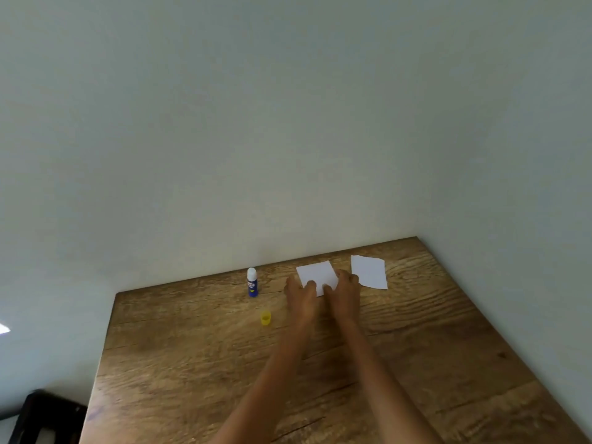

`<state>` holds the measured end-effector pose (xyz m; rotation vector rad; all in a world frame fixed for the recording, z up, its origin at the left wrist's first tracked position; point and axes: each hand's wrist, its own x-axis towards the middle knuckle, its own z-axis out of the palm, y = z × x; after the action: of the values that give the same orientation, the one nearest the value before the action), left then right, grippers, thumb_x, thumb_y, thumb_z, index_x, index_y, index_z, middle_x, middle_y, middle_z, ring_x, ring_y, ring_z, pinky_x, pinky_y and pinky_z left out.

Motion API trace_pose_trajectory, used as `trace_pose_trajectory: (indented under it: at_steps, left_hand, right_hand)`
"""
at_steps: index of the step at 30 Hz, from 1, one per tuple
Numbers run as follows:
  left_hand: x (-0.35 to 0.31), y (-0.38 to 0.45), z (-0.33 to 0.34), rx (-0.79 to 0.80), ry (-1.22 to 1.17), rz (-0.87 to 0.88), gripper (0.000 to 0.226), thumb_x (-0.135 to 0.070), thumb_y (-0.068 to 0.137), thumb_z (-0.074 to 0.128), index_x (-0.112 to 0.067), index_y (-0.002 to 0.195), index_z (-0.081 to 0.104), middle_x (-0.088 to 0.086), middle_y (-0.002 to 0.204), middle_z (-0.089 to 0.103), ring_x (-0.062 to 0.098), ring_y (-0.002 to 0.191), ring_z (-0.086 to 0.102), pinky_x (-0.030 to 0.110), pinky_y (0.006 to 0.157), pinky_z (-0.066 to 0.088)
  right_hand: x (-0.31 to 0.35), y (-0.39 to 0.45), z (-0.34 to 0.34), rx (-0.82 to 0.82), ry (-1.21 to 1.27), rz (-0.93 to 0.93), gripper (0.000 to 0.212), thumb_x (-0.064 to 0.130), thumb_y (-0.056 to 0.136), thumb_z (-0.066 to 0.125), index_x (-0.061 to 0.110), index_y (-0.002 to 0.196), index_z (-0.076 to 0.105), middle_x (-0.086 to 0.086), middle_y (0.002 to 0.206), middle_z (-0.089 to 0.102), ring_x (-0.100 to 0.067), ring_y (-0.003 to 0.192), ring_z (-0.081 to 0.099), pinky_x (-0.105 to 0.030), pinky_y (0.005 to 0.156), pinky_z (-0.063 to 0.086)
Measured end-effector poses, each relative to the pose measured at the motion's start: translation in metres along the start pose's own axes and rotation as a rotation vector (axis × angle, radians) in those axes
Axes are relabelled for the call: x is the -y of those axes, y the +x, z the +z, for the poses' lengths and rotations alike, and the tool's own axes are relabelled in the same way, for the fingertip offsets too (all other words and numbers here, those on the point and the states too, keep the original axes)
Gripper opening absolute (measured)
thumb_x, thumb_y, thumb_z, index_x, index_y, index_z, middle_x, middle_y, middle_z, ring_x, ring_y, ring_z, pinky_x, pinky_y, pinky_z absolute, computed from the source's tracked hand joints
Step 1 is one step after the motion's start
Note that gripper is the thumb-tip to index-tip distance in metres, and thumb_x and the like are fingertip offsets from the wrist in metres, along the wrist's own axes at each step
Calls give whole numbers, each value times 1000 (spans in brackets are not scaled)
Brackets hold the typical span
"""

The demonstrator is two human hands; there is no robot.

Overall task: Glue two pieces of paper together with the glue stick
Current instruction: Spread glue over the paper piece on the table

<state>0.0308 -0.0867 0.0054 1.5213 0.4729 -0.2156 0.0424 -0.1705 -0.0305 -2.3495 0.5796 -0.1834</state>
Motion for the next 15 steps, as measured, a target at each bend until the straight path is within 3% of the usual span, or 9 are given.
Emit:
trace_pose_trajectory:
  at_steps: [3,6,9,15]
  left_hand:
    - [-5,13,8,-6,-86,-133,54,-13,89,52,-8,138,30,15,137,42,28,111,49,33,78,44]
    - [-12,27,12,-34,-90,-203,53,-12,87,58,0,134,36,21,132,47,33,113,52,40,87,50]
    - [-17,35,12,-27,-60,-231,46,-13,84,65,7,122,49,27,121,57,35,96,59,39,71,53]
    - [-11,37,2,-6,402,91,29,-16,84,67,0,108,67,17,113,67,28,102,63,30,81,46]
  right_hand:
    - [-5,2,5,46,-62,12,52,20,86,62,12,134,42,-12,138,45,-27,126,39,-35,103,36]
    - [-7,2,6,39,-61,9,50,21,86,63,14,132,44,-10,138,46,-25,126,39,-33,102,36]
    - [-7,3,3,55,-38,8,51,21,84,65,13,130,45,-10,138,45,-25,126,38,-32,103,35]
    - [-6,2,-10,80,108,66,48,20,86,64,10,130,46,-13,135,46,-27,124,43,-36,101,40]
